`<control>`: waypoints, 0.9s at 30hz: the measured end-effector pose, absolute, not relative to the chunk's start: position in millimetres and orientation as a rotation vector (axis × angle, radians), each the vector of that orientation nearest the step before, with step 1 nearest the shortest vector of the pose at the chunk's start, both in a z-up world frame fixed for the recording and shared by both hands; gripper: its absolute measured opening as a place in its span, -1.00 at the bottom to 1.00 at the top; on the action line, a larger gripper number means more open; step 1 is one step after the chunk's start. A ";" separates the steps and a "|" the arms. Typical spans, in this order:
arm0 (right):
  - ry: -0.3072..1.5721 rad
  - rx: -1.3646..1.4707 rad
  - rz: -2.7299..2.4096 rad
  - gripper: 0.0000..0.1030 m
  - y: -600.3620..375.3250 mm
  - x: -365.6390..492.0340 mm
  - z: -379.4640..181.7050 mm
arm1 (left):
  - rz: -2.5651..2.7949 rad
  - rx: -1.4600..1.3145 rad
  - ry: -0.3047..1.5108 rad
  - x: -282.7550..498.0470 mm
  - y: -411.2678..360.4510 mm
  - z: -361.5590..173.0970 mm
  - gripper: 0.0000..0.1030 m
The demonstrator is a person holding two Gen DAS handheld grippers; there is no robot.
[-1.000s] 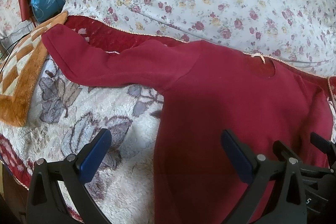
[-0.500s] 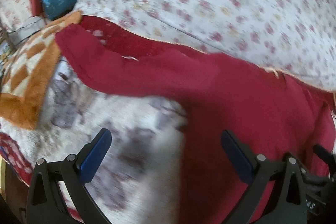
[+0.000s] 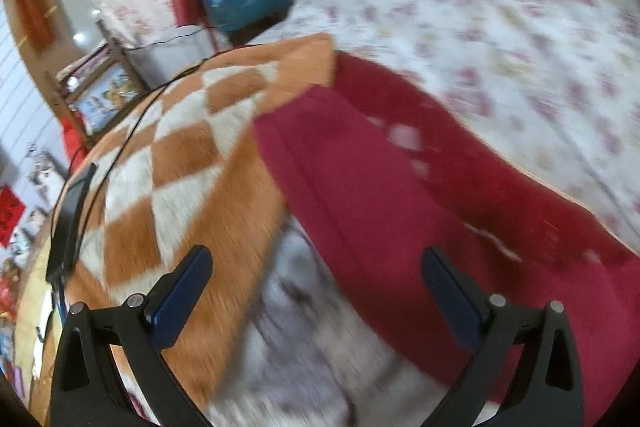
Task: Fold small clothes
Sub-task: 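Grasp the sleeve with the left gripper, fold it across the body, release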
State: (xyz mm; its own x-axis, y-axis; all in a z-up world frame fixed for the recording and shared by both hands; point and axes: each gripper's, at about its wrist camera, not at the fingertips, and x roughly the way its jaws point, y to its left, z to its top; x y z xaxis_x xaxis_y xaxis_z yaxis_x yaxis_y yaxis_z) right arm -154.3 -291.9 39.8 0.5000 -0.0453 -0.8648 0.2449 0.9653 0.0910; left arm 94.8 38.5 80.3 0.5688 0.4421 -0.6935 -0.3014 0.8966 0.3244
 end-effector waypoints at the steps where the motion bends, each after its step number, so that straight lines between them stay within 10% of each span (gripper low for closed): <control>1: 1.038 0.217 -0.173 1.00 -292.6 -154.6 39.7 | 0.461 0.178 0.862 102.0 43.7 78.8 1.00; 8: 1.056 0.227 -0.163 1.00 -293.2 -154.0 40.2 | 0.487 0.186 0.846 149.5 63.9 64.3 0.79; 11: 1.066 0.229 -0.164 1.00 -293.3 -151.5 38.3 | 0.463 0.239 0.810 153.9 55.1 65.0 0.35; 13: 1.075 0.224 -0.168 1.00 -292.8 -149.7 36.3 | 0.474 0.269 0.779 152.0 50.3 70.0 -0.51; 15: 1.073 0.222 -0.170 1.00 -292.2 -150.2 36.0 | 0.393 0.181 0.770 143.5 48.7 82.5 -0.85; 27: 0.985 0.389 -0.192 1.00 -333.0 -176.4 59.2 | -0.206 0.093 0.759 26.7 -108.8 135.9 -0.86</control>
State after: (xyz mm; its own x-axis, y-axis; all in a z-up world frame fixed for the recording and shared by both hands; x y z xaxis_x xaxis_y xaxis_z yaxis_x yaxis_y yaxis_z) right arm -176.4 -333.0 59.2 0.5434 0.0170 -0.8393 0.3305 0.9147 0.2325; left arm 26.7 -108.8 135.9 0.7067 -0.1521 -0.6909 0.2187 0.9757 0.0089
